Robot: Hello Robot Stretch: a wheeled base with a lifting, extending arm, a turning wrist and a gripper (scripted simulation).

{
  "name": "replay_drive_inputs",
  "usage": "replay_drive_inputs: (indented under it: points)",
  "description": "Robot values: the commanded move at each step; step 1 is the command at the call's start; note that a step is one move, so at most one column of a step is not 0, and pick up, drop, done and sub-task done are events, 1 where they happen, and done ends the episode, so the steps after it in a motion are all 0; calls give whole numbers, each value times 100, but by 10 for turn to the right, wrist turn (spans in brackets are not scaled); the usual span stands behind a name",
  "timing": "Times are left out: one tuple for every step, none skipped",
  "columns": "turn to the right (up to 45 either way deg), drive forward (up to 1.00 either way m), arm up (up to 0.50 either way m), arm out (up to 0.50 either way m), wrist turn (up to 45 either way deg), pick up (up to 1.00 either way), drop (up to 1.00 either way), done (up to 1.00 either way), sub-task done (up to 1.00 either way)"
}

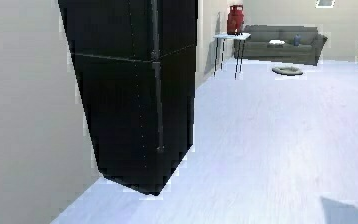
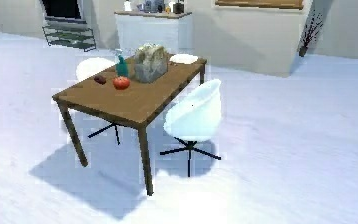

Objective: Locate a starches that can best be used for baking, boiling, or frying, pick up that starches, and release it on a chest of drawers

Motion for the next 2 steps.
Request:
replay_drive_inputs:
  points:
    - [450, 0, 0, 0, 0, 0, 0, 0, 0]
    - [0, 70, 0, 0, 0, 0, 0, 0, 0]
